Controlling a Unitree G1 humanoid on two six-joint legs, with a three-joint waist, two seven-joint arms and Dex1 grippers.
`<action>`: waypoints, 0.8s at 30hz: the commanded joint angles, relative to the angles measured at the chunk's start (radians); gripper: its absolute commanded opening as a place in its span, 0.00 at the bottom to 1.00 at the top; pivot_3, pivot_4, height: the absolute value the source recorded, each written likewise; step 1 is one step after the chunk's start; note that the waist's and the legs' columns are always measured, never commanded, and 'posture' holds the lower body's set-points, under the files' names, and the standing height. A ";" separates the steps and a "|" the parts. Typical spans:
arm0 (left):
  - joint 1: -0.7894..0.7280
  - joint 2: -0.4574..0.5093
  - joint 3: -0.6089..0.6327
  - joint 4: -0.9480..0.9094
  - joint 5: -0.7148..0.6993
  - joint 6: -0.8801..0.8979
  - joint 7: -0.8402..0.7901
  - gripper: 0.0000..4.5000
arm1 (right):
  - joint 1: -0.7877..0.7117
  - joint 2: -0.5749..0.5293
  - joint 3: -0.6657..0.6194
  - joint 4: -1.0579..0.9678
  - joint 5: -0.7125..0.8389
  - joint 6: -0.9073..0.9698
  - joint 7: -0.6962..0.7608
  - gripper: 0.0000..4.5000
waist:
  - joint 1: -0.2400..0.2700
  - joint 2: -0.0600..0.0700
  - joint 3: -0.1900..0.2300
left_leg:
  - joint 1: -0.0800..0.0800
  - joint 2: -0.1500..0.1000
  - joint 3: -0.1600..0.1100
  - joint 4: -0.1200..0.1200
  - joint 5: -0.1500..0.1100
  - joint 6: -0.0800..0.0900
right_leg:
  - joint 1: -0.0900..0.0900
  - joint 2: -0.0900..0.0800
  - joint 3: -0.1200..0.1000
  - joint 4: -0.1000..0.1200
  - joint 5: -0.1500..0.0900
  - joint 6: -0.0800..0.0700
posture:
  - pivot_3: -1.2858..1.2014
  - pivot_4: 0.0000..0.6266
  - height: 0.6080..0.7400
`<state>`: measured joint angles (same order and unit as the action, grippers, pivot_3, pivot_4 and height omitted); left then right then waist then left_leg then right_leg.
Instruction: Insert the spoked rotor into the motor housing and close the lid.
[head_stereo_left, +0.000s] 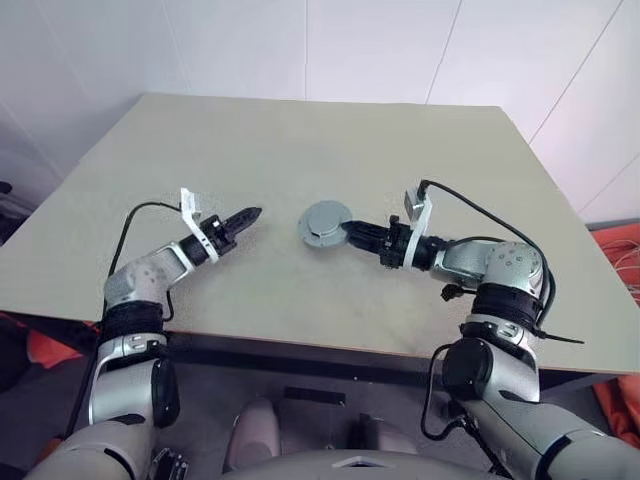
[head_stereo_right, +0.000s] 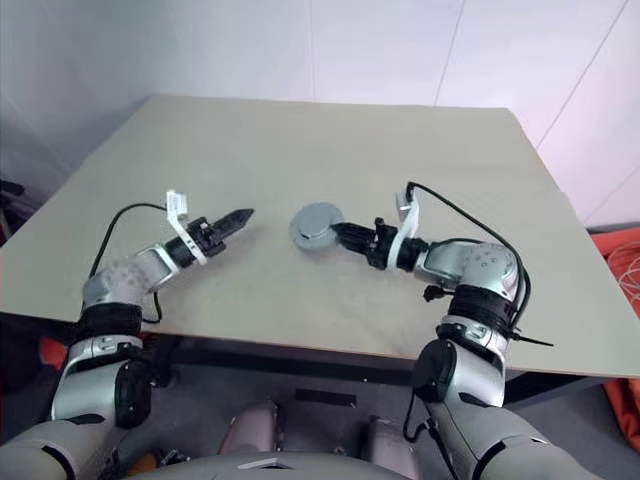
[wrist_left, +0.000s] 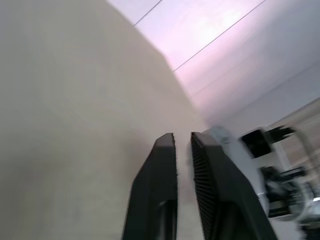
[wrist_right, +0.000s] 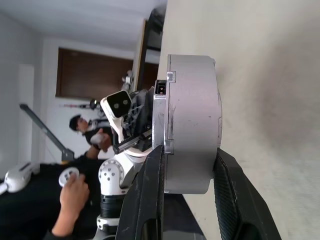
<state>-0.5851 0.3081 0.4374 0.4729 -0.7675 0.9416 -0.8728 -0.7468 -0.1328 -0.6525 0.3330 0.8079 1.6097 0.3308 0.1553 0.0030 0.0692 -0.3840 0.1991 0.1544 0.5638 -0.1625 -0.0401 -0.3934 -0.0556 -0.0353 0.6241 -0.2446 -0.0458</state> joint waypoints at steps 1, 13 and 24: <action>0.006 -0.013 0.061 -0.081 -0.154 0.140 0.013 0.42 | -0.057 -0.031 0.027 -0.036 0.105 0.005 0.017 0.25 | 0.001 0.000 0.000 | 0.000 0.000 0.000 0.000 0.000 0.000 | 0.001 0.000 0.000 0.000 -0.001 -0.001 | 0.52 0.00 1.00; 0.033 -0.041 0.101 -0.104 -0.366 0.357 0.062 1.00 | -0.072 -0.082 0.165 -0.045 0.312 0.005 0.011 0.25 | 0.001 0.000 0.000 | 0.001 0.000 0.000 0.002 0.000 0.000 | 0.003 0.000 -0.001 0.000 0.001 0.001 | 0.52 0.00 1.00; 0.056 -0.056 0.051 -0.154 -0.396 0.410 0.107 1.00 | -0.080 -0.054 0.232 -0.057 0.501 0.005 -0.091 0.25 | 0.000 0.000 0.000 | 0.001 0.000 -0.001 0.004 0.000 0.000 | 0.005 0.000 -0.002 0.000 0.001 0.002 | 0.52 0.00 1.00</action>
<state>-0.5279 0.2492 0.5018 0.3648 -1.1422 1.3436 -0.7626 -0.7756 -0.1937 -0.4063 0.3295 1.2231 1.6099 0.2475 0.1552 0.0029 0.0692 -0.3833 0.1992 0.1529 0.5682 -0.1624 -0.0403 -0.3884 -0.0556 -0.0378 0.6239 -0.2436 -0.0440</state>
